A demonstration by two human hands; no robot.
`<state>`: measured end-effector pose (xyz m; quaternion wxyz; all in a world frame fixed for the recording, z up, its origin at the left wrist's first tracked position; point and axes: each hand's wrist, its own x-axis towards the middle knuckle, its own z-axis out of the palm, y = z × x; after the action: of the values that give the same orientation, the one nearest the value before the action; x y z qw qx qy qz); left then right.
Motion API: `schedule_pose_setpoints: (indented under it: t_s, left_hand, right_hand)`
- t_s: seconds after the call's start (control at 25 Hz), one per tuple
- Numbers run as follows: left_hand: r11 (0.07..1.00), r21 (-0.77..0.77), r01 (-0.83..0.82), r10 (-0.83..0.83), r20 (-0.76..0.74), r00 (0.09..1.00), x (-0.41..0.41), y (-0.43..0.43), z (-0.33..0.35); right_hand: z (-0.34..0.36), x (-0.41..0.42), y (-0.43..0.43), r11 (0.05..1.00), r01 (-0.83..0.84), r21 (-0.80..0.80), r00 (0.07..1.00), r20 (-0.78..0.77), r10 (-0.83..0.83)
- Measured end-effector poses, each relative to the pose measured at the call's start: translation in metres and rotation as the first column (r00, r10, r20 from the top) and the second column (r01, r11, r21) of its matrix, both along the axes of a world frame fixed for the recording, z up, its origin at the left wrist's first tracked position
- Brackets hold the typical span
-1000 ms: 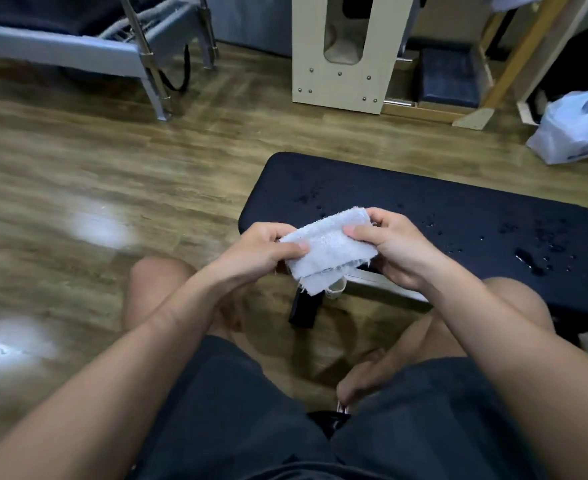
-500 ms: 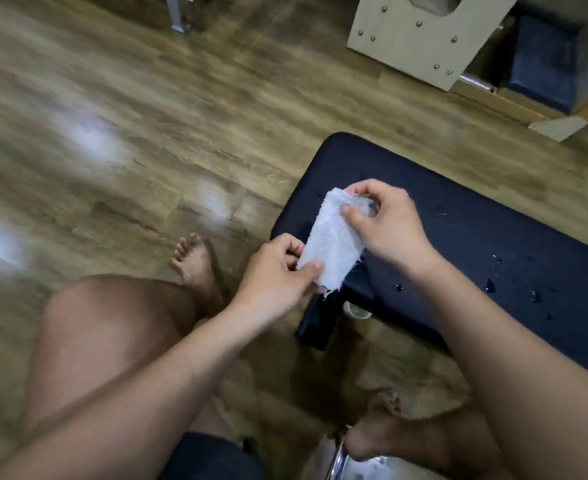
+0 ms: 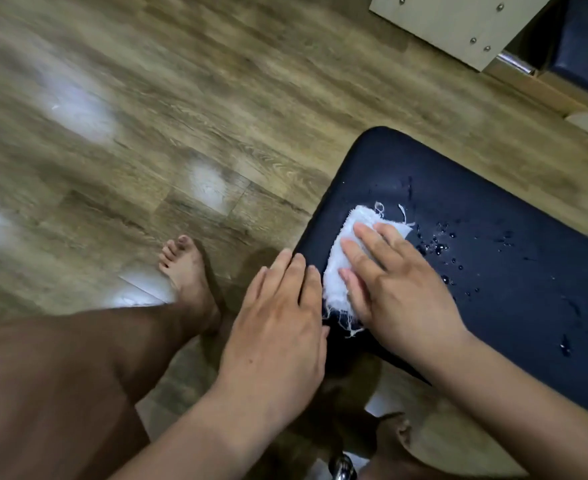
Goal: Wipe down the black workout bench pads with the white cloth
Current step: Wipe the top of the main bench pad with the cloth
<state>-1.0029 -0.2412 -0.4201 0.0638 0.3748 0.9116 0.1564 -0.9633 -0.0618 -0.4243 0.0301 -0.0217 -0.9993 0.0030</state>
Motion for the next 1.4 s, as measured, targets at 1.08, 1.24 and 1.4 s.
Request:
schedule_pose_setpoints:
  t_s: [1.08,1.24,1.4]
  left_hand:
    - [0.977,0.197,0.078,-0.082,0.01,0.997,-0.008,0.004,0.004]
    - [0.99,0.044,0.133,-0.134,0.013,0.991,-0.005,0.005,-0.001]
    - [0.991,0.073,0.111,-0.112,-0.001,0.994,-0.01,0.006,0.004]
  right_hand:
    - [0.002,-0.049,0.027,0.971,-0.103,-0.214,0.995,-0.029,0.099]
    - [0.007,-0.102,0.118,0.984,0.153,-0.096,0.988,0.006,-0.153]
    - [0.003,-0.112,0.109,0.936,0.315,-0.159,0.938,-0.097,-0.332]
